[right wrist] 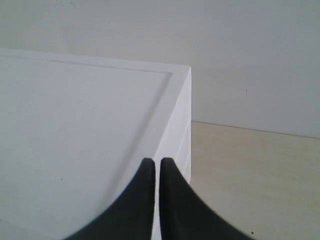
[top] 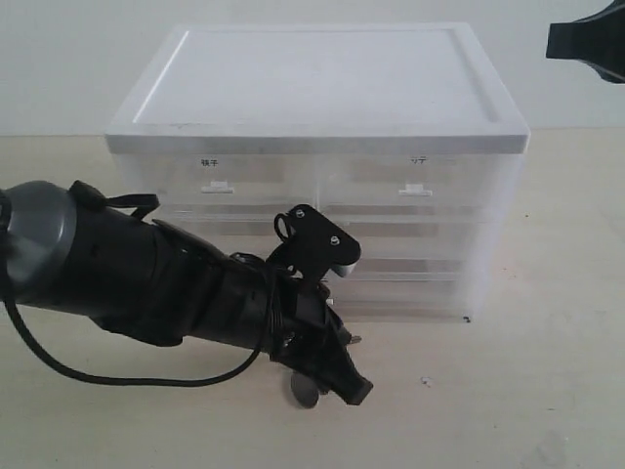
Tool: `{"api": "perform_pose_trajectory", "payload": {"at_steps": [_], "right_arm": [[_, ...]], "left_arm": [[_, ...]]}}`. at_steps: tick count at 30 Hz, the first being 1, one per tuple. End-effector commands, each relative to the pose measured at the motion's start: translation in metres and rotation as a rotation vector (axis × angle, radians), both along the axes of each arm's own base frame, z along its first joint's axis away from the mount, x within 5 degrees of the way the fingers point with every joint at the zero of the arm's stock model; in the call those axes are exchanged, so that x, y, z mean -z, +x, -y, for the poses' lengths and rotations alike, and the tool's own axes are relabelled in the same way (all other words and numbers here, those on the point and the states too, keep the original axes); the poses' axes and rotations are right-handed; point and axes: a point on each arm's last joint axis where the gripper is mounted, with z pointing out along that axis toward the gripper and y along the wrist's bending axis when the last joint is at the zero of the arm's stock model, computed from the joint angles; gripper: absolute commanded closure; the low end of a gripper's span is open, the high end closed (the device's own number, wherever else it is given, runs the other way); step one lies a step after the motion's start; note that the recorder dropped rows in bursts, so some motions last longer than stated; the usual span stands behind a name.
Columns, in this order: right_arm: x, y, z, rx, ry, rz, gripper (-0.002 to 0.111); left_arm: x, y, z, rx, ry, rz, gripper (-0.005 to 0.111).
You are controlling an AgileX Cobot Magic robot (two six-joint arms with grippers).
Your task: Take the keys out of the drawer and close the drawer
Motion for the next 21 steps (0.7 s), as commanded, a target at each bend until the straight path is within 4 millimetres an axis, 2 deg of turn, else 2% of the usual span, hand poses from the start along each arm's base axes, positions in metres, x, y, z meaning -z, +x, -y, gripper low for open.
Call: {"api": "perform_pose_trajectory", "payload": {"at_steps": [1, 6, 9, 11, 14, 16, 21], "right_arm": [[0.0, 0.0, 0.0, -0.003, -0.019, 0.006, 0.108], [-0.002, -0.002, -0.001, -0.02, -0.013, 0.012, 0.108], [-0.01, -0.009, 0.0, -0.017, -0.009, 0.044, 0.108], [-0.022, -0.02, 0.001, -0.009, 0.023, 0.082, 0.108], [-0.044, -0.048, -0.002, -0.071, 0.057, 0.166, 0.108], [-0.049, -0.071, 0.004, -0.04, 0.058, 0.226, 0.108], [-0.043, -0.137, 0.014, -0.003, 0.105, 0.364, 0.108]], "left_arm": [[-0.034, -0.009, 0.009, 0.072, -0.115, 0.032, 0.102], [-0.094, -0.023, -0.009, 0.06, -0.18, 0.193, 0.102], [-0.126, -0.036, -0.026, 0.057, -0.23, 0.277, 0.102], [-0.157, -0.054, -0.047, 0.058, -0.288, 0.364, 0.102], [-0.187, -0.078, -0.088, -0.032, -0.318, 0.508, 0.102], [-0.196, -0.095, -0.111, -0.063, -0.354, 0.562, 0.102], [-0.196, -0.136, -0.155, -0.1, -0.49, 0.603, 0.102]]}}
